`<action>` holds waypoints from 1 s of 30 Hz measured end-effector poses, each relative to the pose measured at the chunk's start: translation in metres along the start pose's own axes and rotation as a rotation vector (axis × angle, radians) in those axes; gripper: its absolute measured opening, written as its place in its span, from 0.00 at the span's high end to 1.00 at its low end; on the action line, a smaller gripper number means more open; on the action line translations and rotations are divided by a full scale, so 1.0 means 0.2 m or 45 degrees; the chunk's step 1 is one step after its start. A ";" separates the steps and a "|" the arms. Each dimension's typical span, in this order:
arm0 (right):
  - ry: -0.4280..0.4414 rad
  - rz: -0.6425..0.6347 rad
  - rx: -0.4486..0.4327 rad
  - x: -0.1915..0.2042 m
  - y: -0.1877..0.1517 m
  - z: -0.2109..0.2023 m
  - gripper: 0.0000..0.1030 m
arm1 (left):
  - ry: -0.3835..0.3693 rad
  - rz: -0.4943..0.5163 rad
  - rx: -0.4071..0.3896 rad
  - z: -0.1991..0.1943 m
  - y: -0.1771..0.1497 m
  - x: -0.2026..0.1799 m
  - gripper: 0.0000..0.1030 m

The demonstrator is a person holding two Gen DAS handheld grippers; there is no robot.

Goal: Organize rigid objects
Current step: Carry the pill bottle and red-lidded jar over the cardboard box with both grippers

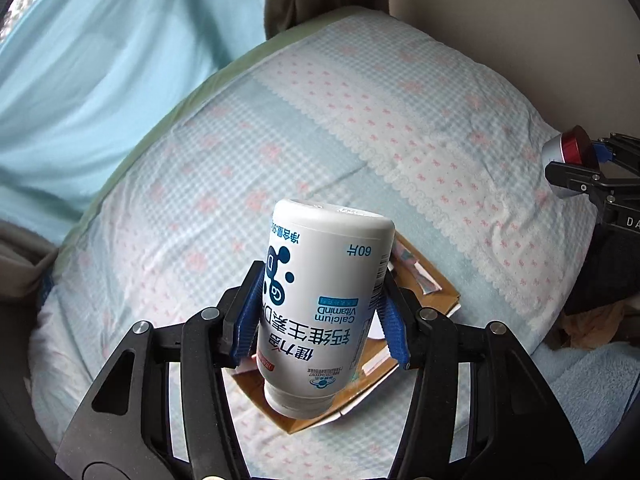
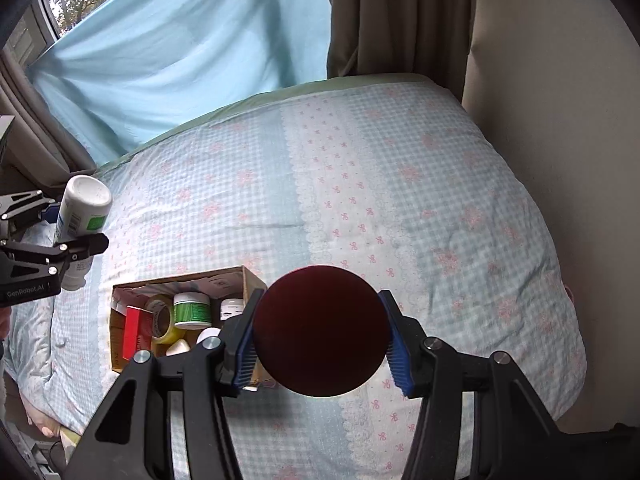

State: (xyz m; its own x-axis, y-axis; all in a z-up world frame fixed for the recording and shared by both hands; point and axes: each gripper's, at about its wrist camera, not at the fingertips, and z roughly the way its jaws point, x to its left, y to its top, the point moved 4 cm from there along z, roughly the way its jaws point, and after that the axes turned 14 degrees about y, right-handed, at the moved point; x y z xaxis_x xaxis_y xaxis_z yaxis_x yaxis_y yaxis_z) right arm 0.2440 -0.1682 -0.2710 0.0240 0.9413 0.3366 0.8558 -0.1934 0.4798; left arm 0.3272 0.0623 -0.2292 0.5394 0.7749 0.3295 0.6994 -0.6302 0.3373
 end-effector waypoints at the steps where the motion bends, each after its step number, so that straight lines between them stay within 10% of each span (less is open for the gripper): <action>1: 0.011 -0.020 0.009 0.06 0.00 0.01 0.51 | 0.008 -0.027 0.012 0.00 -0.07 0.05 0.52; 13: 0.114 -0.071 0.114 0.56 -0.09 0.26 0.51 | 0.004 -0.243 0.140 0.22 -0.58 0.28 0.52; 30: 0.131 -0.159 0.448 0.66 -0.29 0.86 0.51 | -0.168 -0.433 0.394 0.73 -0.64 0.09 0.52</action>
State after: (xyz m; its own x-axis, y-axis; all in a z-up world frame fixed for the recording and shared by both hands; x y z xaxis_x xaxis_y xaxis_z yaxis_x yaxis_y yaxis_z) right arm 0.2859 0.0141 -0.3938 -0.1286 0.9154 0.3815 0.9743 0.0448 0.2207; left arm 0.3162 0.1646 -0.3955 0.2969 0.9467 0.1246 0.9425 -0.3115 0.1213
